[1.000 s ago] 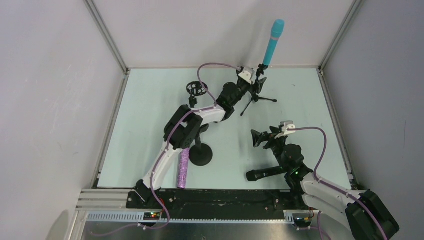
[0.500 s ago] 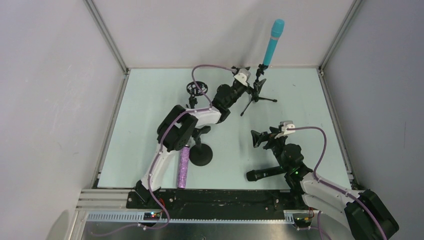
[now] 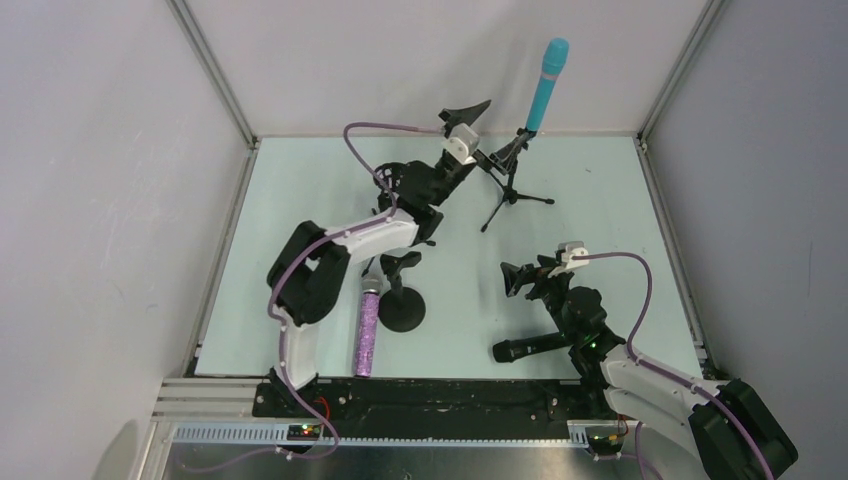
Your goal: Attach the microphones to the stand
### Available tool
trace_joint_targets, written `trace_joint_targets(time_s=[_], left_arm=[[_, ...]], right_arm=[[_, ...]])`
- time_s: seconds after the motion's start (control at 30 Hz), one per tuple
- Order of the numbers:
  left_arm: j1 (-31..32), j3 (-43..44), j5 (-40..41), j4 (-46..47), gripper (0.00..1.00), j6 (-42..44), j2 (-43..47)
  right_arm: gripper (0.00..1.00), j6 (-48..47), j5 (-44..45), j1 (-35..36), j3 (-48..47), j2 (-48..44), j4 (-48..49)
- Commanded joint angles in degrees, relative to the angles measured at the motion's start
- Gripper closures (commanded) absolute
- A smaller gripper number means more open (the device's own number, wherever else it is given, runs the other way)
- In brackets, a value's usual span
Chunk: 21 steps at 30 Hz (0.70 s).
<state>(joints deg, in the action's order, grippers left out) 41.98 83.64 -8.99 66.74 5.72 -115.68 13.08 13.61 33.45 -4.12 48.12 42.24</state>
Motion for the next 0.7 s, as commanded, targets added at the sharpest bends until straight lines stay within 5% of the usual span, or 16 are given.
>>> trace_joint_targets(time_s=[0.0, 0.3, 0.67], left_arm=[[0.43, -4.1, -2.17, 3.76, 0.0, 1.59, 9.92], [0.46, -21.09, 3.33, 0.49, 0.01, -2.72, 29.82], [0.44, -38.56, 6.9, -27.46, 0.0, -0.07, 54.84]], right_arm=[[0.0, 0.43, -0.89, -0.28, -2.18, -0.29, 0.36], [0.0, 0.71, -1.61, -0.28, -2.18, -1.38, -0.6], [0.0, 1.06, -2.85, -0.28, -2.45, -1.17, -0.69]])
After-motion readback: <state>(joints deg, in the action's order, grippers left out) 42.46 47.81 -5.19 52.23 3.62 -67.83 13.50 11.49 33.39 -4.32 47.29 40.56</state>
